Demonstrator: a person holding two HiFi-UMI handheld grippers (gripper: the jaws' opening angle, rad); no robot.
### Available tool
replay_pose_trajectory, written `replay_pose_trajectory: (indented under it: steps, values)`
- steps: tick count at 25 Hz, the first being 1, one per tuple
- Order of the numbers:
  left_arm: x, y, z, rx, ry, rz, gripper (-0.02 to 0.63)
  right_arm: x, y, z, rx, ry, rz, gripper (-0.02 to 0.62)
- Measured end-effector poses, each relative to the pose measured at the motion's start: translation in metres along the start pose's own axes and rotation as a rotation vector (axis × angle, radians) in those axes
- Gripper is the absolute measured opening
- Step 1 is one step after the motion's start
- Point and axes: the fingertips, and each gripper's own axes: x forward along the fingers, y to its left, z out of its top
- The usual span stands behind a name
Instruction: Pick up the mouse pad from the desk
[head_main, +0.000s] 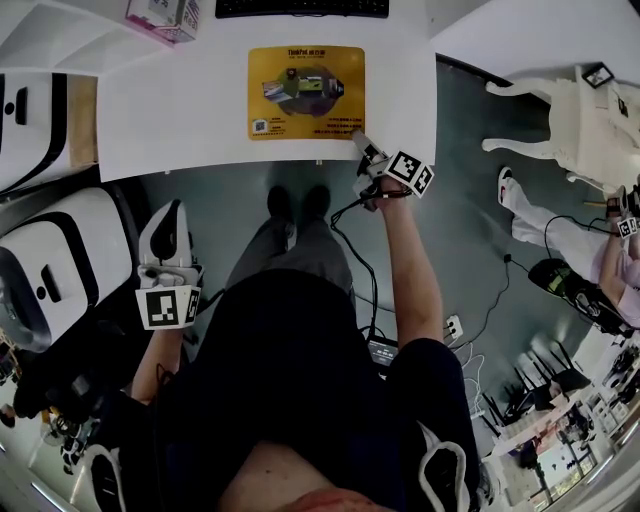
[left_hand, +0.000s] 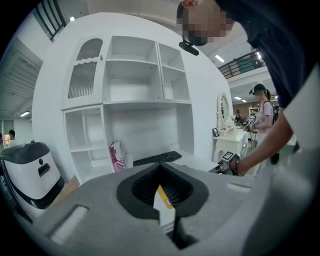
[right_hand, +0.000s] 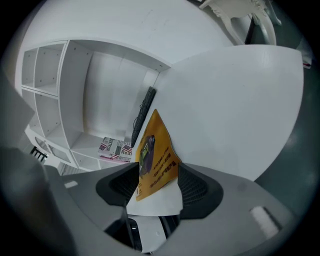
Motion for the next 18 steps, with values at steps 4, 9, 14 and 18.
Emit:
replay_pose_trajectory:
  steps: [4,9,14,18]
  values:
    - [-0.001,-0.002,0.000,0.002,0.003,-0.003,0.000,0.013,0.009,0.002,-0.030,0.025,0.027,0.239]
    - [-0.004,0.003,0.000,0.001,0.006,0.012,0.000,0.018,0.012,0.007,-0.053,0.022,0.031,0.224]
    - [-0.004,0.009,-0.004,-0.003,0.012,0.019,0.000,0.019,0.010,0.014,-0.076,0.050,0.046,0.202]
    - [-0.002,0.007,-0.004,-0.005,0.014,0.014,0.000,0.031,0.018,0.014,-0.157,0.099,0.035,0.206]
